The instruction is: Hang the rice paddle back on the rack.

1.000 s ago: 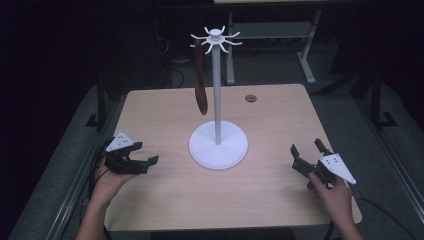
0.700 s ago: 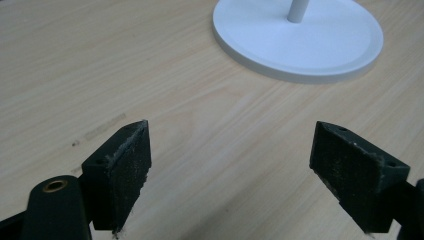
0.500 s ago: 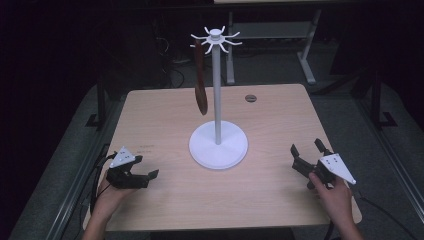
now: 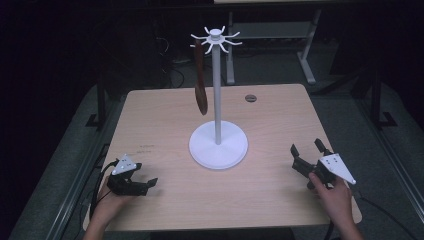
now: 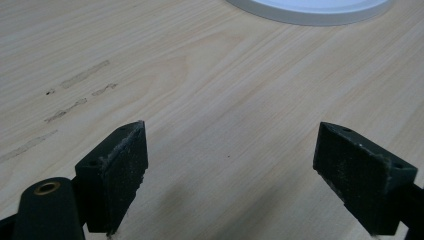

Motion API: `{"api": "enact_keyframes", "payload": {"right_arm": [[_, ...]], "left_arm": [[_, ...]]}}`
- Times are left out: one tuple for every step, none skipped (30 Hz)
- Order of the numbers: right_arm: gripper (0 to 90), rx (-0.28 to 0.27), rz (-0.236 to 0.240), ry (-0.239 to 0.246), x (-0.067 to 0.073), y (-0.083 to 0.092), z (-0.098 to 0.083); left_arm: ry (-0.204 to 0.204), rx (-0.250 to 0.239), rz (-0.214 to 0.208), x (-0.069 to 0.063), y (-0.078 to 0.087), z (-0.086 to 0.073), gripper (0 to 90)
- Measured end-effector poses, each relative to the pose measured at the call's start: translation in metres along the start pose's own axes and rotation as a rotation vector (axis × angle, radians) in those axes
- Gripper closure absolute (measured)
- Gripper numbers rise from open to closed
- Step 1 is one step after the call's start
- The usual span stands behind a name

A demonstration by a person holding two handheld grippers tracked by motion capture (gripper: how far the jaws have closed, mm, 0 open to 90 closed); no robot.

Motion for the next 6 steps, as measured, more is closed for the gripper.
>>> {"api": "enact_keyframes", "payload": {"right_arm": [[13.0,0.001,0.0,-0.001,0.0002,0.0,0.0],[13.0,0.0,0.0,0.0,0.0001,0.0,0.0],[13.0,0.0,0.0,0.0,0.0002,0.0,0.0],[13.1,0.0,0.0,0.001,0.0002,0.0,0.0],[13.1,0.0,0.0,0.0,0.0002,0.0,0.0],[13.0,0.0,0.0,0.001,0.0002,0.0,0.0]], "left_arm": [[-0.004,0.006,0.001,0.0005,0.0004,-0.0003,13.7],[-0.004,0.007,0.001,0.0008,0.0003,-0.0003,13.7],[-0.005,0.008,0.003,0.0009,0.0003,-0.0004,13.7],[-0.007,0.008,0.005,0.0011,0.0002,-0.0004,13.7],[-0.007,0.008,0.006,0.0014,0.0001,-0.0004,13.8],[-0.011,0.009,0.008,0.0019,0.0,-0.0004,13.7]]}}
Point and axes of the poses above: each handheld gripper's, and its own axes: y roughly backward along the jaws, z roughly out of its top, x roughly to its left, the point moved 3 cm from there along -y, roughly forward along the jaws, and after that the axes turned 1 degree about -z, right-handed, at the moved point
